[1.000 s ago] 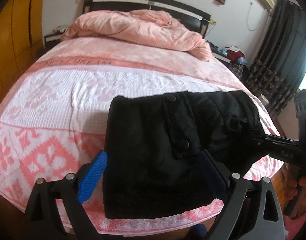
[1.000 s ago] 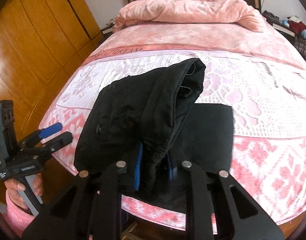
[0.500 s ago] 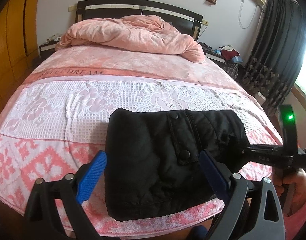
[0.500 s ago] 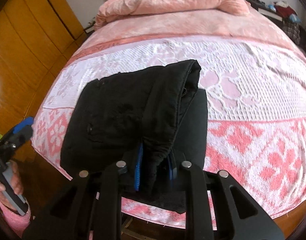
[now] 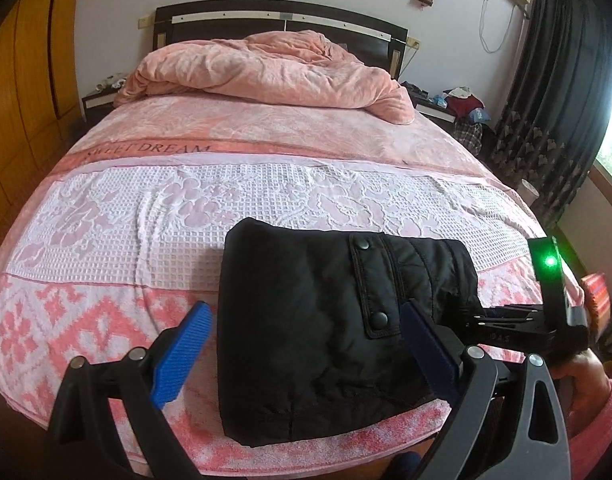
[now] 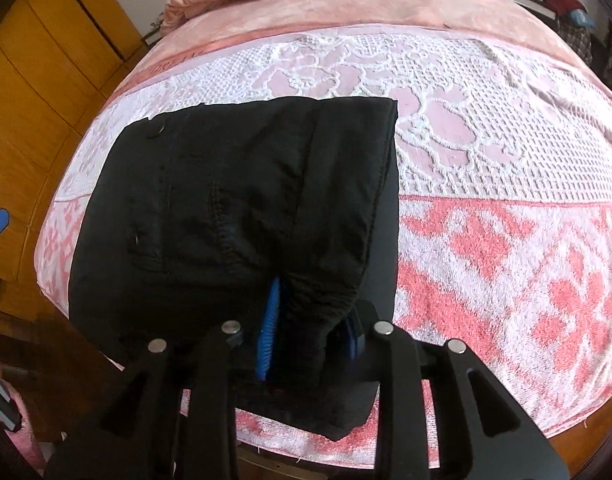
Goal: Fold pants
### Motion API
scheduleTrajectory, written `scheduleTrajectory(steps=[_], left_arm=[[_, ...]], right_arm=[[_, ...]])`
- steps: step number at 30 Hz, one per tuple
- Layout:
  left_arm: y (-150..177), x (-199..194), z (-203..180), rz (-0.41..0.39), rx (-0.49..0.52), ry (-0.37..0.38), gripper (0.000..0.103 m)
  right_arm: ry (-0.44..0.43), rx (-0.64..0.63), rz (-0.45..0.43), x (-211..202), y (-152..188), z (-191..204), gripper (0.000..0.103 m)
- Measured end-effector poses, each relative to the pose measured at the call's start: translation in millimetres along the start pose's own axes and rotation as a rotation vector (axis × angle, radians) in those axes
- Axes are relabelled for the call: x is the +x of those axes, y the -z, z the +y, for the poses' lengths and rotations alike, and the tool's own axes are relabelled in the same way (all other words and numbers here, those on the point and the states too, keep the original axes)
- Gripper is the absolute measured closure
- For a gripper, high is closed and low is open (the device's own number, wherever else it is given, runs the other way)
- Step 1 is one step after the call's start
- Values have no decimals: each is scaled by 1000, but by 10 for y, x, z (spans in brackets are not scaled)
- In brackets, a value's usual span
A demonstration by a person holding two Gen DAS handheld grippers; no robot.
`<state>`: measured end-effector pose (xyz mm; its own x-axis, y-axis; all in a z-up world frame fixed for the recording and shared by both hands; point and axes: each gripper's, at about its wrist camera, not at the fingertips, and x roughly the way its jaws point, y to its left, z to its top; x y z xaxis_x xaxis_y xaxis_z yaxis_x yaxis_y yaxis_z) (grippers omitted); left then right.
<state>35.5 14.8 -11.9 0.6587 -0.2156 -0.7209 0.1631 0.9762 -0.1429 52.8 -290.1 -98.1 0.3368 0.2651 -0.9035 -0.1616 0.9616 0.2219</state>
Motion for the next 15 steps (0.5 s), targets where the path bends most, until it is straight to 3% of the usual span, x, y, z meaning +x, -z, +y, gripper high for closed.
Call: scheduleTrajectory(steps=[7,10,15], left_arm=[[16,7,-35,8,1,-3,7],[34,14,-32,13,1,-7,7],[46,58,-13,25,-5,-10,6]], right_arm=[[-75,45,-26,-219,-121,-51,58],[-50,42,-56,-277,-239,-69,46],[-57,61,-46,-183,-501,-124,41]])
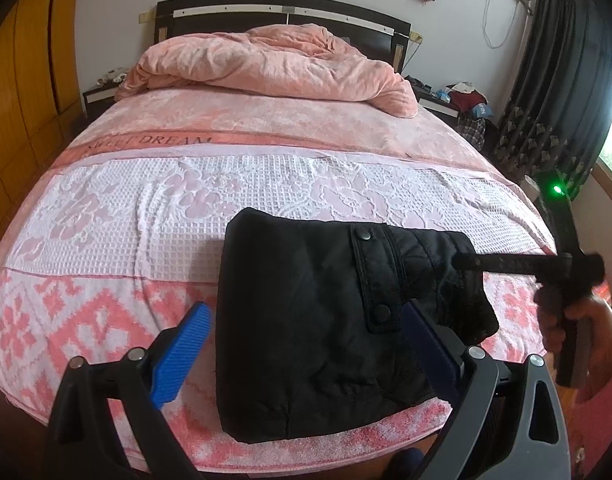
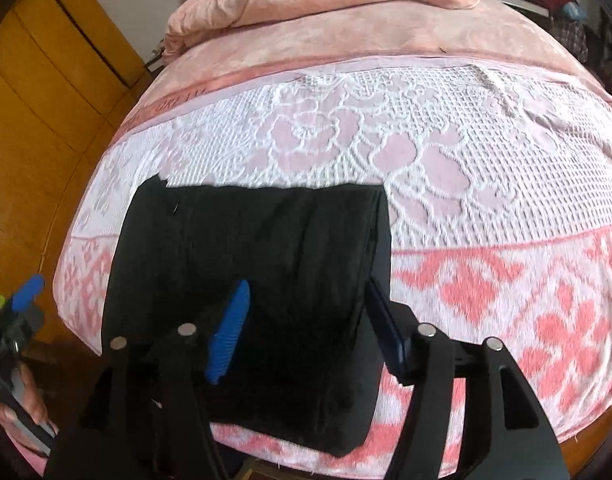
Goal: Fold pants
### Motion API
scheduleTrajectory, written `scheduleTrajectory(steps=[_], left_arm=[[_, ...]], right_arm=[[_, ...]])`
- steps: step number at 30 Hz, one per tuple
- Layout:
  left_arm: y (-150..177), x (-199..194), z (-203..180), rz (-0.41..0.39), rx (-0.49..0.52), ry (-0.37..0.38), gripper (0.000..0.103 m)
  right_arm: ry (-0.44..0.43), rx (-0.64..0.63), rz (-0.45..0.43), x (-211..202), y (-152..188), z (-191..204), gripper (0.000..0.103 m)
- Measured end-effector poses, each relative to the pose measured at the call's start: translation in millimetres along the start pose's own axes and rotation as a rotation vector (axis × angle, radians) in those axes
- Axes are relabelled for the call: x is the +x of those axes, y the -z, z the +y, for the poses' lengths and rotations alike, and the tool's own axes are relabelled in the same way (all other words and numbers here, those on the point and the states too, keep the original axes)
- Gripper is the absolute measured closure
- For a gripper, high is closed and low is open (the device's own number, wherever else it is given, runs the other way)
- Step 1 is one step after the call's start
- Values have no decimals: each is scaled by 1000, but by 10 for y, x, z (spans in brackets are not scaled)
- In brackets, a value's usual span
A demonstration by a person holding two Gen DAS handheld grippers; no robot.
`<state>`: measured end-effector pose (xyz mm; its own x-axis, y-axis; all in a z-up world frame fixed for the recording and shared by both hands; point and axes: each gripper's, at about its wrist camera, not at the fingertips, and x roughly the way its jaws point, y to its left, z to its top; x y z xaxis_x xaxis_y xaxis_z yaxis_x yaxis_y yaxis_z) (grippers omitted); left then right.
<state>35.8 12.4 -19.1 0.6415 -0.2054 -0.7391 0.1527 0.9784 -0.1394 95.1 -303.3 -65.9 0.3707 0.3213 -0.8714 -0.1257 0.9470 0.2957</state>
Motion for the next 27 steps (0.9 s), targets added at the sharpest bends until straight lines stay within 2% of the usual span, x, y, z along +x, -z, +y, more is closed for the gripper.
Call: scheduleTrajectory(steps=[3,5,7,9,12,16,20,24,27], left_arm=[[23,71,40,17,-1,-17,5],[58,143,86,42,-14,-29,5],[94,204,164,61,-35,-37,5],[132,244,223,74,-48,-48,5],[178,309,313,93,-67,-61,5],[204,380,361,109,-87,-56,5],[227,440,343,124,-78,-54,5],[256,495,346,143,-74,-54,5],[276,525,371,151,-79,-56,5]], right_arm=[[6,12,21,113,-105,-47,42],[-36,30,41,209,-178,-65,55],[-75,61,59,275,-209,-88,78],[-101,66,55,265,-225,-84,92],[-82,18,15,150,-231,-11,96],[-63,28,-2,59,-255,-26,97],[-33,37,50,242,-222,-97,96],[-32,31,54,253,-175,-123,82],[-16,15,40,123,-110,-115,67]])
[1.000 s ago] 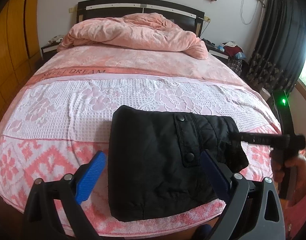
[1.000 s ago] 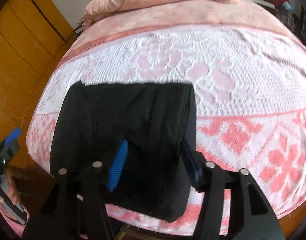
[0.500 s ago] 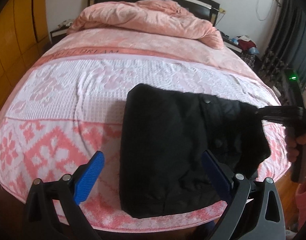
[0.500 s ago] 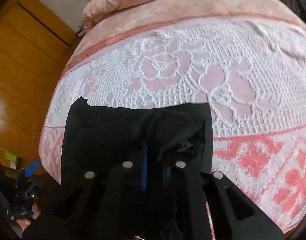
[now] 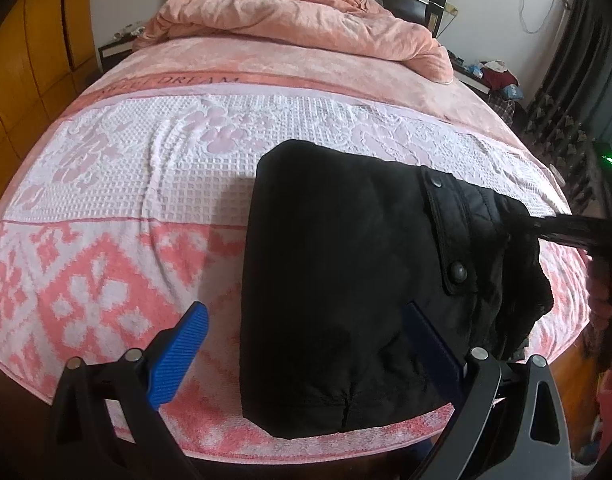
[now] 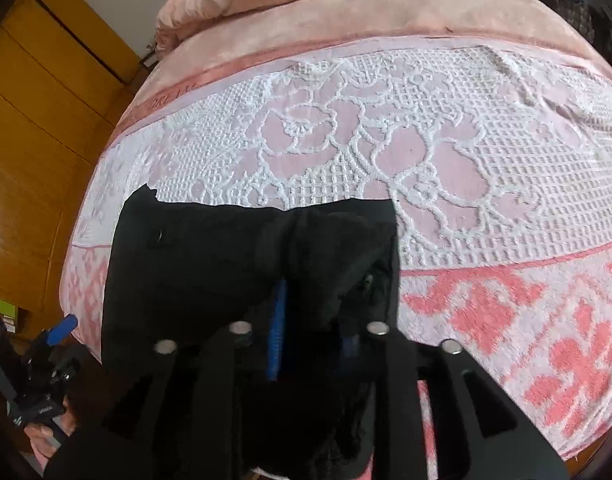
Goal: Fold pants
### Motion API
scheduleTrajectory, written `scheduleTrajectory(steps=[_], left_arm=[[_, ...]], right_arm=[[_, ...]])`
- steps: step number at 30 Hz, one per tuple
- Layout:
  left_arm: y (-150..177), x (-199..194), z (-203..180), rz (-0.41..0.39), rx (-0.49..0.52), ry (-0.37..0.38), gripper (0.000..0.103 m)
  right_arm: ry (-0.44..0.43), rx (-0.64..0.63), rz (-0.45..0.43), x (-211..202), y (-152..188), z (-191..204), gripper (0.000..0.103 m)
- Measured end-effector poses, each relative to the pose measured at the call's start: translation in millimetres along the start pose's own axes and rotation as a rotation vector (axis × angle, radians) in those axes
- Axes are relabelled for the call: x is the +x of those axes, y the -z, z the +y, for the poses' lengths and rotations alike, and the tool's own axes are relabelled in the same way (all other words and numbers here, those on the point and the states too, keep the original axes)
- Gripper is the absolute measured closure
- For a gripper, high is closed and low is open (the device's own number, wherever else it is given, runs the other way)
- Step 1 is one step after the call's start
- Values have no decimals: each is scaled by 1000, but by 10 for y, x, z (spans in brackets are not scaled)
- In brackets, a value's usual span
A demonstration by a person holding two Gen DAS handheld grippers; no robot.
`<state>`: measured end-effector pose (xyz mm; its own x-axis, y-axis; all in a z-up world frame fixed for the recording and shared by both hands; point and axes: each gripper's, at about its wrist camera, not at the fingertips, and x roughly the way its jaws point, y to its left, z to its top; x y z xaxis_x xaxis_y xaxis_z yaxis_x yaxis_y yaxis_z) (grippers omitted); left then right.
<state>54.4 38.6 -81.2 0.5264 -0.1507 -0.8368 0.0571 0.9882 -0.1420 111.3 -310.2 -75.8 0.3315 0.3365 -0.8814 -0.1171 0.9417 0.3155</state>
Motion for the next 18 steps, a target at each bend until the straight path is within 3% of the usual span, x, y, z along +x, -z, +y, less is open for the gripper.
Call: scheduleTrajectory(steps=[3,7,9,11,13,14,15,18], left_arm=[[20,48,13,16,1,-5,5],[78,139,3,45,11,-12,5],[107,178,1,57,14,-10,5],[138,225,-12,74,15,-9,5],[163,242,-13,83,15,-7,5],[174,235,-14,83,15,-4,5],[178,220,-18,80,18,-1,5],[193,211,-2,79,27,-2,5]], right_arm=[[13,-14,-12,-146,162,-1,51],[27,-14,17,-262,508,-36,49],[-7,-9,37,-273,646,-44,48],[-51,-1,65,-243,772,-42,60],[-22,-29,49,-248,835,5,82],[-20,-36,42,-263,844,19,84],[-32,-32,35,-289,842,23,96],[6,-36,54,-292,831,47,96]])
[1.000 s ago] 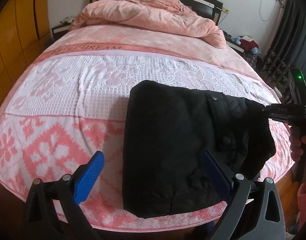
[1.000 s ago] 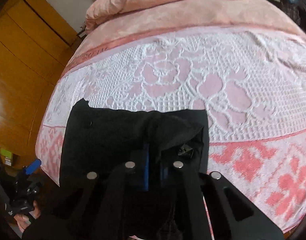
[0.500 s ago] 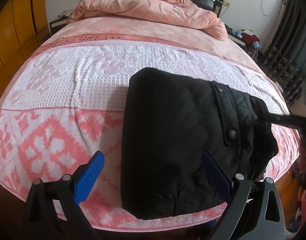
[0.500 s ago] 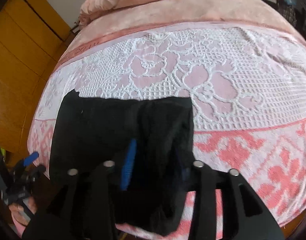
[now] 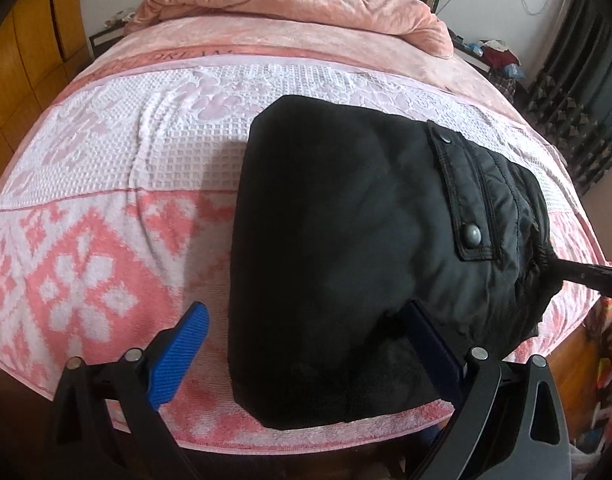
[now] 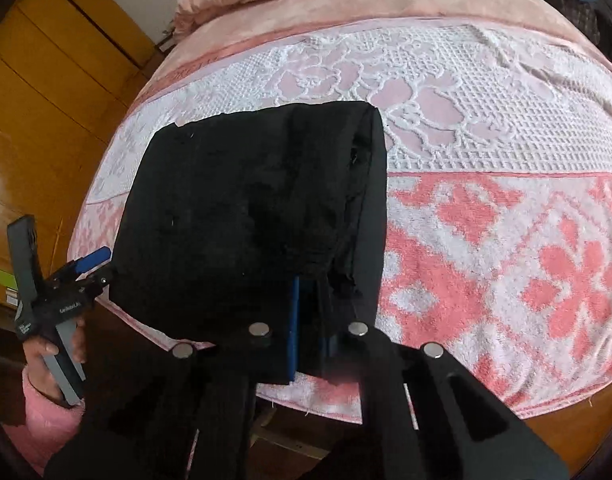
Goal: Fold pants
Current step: 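Grasp the folded bundle with both grippers and lift it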
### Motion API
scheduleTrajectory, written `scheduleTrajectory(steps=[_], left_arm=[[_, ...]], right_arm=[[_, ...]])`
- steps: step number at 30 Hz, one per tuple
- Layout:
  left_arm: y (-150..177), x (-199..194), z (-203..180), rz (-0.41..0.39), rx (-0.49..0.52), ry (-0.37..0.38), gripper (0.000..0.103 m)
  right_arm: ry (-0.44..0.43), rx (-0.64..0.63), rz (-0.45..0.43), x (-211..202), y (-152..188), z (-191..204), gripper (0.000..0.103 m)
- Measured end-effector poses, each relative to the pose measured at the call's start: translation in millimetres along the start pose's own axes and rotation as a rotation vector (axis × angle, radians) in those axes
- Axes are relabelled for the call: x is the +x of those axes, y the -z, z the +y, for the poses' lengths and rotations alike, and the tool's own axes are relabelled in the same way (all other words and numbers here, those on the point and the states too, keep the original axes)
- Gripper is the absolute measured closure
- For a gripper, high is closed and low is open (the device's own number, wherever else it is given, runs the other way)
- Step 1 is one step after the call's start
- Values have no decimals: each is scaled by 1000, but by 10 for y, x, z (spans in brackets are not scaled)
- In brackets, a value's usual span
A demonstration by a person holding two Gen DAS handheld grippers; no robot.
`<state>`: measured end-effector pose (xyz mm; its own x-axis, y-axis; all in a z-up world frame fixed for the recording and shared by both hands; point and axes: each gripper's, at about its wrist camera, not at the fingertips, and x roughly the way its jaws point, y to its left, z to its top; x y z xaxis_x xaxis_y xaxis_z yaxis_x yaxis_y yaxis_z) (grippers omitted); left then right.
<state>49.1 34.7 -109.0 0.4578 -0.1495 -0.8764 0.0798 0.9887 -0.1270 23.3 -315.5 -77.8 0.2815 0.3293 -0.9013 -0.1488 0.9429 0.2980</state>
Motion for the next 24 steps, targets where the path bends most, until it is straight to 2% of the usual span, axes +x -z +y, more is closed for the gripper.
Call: scheduleTrajectory(steps=[2,4,8,10,12,17,24], left_arm=[[6,25,51,15,-14,10,5],[10,27,139,30,-34,58,5],[-10,-20,449,57,-128,240,5],[-43,-31,595,65,-162,303,5],[-93,9,716,90,-181,366,5],[-198,271,844,163,-210,499,5],[-250,722,852,284,-236,597,5]], right_arm=[[62,-21,24,106,10,16,95],[68,-7,40,180,34,-11,94],[5,18,10,12,44,-49,87],[-2,13,-27,-147,58,-55,62],[-28,35,-51,-248,68,-119,49],[-145,107,-31,-206,53,-371,40],[-309,237,49,249,83,-757,35]])
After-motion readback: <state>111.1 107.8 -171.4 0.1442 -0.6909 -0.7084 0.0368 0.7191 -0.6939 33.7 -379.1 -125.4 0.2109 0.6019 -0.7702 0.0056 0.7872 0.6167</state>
